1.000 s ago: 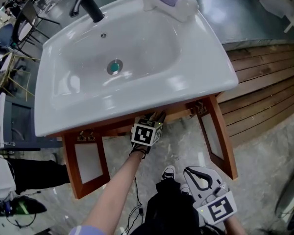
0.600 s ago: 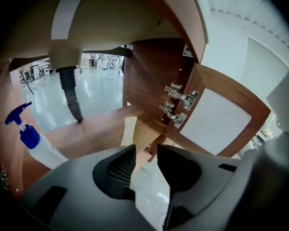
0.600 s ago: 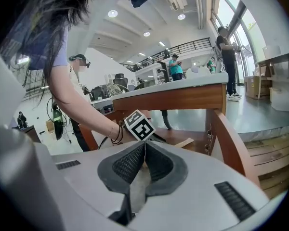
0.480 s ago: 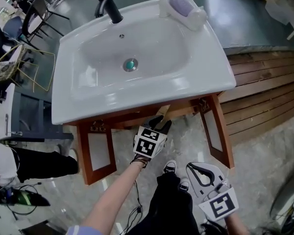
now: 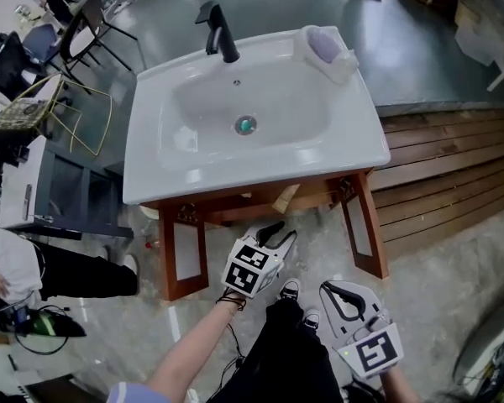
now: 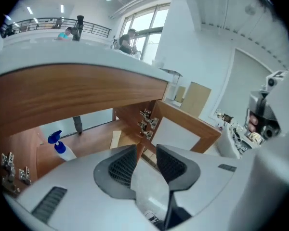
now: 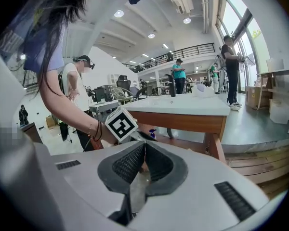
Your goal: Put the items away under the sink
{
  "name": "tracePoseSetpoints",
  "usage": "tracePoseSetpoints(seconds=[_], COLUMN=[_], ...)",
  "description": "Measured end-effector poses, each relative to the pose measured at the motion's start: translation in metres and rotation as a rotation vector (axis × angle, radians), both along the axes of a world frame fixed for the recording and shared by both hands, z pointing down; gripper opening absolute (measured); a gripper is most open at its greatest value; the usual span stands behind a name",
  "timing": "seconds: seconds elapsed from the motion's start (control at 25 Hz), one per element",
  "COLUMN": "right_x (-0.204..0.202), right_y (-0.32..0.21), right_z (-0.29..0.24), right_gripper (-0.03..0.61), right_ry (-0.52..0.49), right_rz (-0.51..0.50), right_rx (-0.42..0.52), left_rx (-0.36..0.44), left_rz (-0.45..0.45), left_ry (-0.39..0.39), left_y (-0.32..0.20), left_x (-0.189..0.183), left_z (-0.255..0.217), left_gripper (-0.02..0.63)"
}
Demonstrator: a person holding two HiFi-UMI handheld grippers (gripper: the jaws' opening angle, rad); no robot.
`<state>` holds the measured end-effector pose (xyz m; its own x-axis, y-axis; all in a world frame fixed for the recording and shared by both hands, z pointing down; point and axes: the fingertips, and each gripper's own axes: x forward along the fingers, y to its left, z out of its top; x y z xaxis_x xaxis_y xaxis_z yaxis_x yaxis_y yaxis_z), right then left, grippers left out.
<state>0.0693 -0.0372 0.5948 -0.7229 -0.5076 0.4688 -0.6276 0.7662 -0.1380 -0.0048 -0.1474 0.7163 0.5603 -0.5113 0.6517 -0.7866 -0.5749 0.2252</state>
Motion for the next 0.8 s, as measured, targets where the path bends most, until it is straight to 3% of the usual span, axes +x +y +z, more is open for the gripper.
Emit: tracePoseSetpoints(seconds=[0.36, 0.68, 0.8], right_x=[0.006, 0.016, 0.026], right_y=[0.015, 0.027, 0.032], right_z=[-0.067, -0.13, -0.142], right_gripper=[0.018, 0.018, 0.018], right_ry=[-0.004, -0.002, -0.043], right_rz=[0.023, 0.067, 0.1], right_rx=[0.025, 0.013, 0.032], left_rx=[0.004, 0.056, 0.073], left_rz=[-0.088, -0.111, -0.109], left_ry=[0.113, 0.16, 0.151], left_y=[0.051, 0.074, 0.085], left_x=[0.005, 0.013, 0.016], left_z=[-0.088, -0.168, -0.188], left_gripper=[0.125, 0.123, 0.123])
